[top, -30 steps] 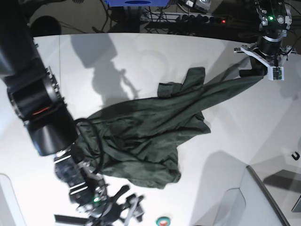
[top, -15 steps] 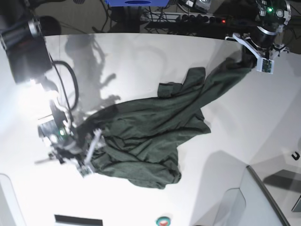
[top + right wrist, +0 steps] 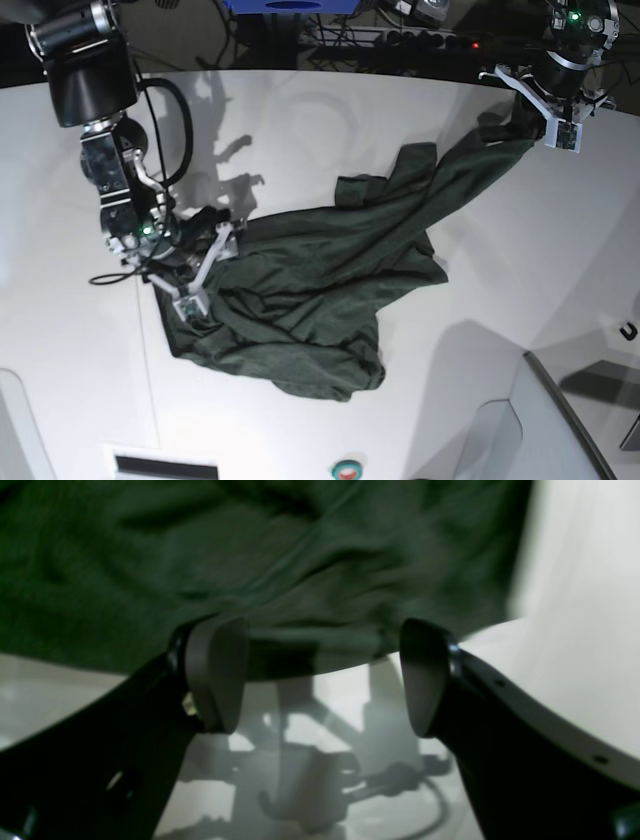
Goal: Layout the t-shirt on the table in an organized manner, then fold the t-shirt properly
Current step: 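Lower the shirt with both grippers and release the left gripper, then grasp the shirt's middle fabric with the left gripper and pull it outward, then stretch the shirt between both grippers, pulling them apart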
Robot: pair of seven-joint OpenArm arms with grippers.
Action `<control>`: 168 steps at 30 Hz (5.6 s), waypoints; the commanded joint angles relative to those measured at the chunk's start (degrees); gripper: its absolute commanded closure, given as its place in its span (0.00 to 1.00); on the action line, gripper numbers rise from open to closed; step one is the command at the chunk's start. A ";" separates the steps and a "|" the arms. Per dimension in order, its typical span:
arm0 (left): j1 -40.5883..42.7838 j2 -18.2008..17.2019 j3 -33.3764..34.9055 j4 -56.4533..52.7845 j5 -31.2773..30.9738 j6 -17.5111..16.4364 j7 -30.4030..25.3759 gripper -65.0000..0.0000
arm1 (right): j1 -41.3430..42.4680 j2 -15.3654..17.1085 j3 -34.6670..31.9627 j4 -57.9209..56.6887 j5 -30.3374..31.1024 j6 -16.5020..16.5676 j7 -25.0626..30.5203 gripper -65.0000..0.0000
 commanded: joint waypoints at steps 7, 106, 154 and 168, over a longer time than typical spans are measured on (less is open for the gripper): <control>0.45 -0.54 -0.33 0.77 -0.18 0.40 -0.92 1.00 | 1.86 -0.86 0.30 -2.66 0.20 -0.29 2.08 0.33; -42.10 4.47 67.80 -14.88 -0.27 0.76 10.42 0.04 | -9.39 7.41 22.19 17.64 0.20 -0.03 -3.90 0.40; -28.73 -7.84 26.48 -31.76 23.21 0.67 -4.00 1.00 | -10.36 10.75 16.39 5.86 0.11 9.03 -0.12 1.00; -25.39 -6.26 22.97 -12.16 20.83 0.40 9.19 1.00 | -11.50 3.19 34.24 16.77 10.93 9.38 -4.60 0.34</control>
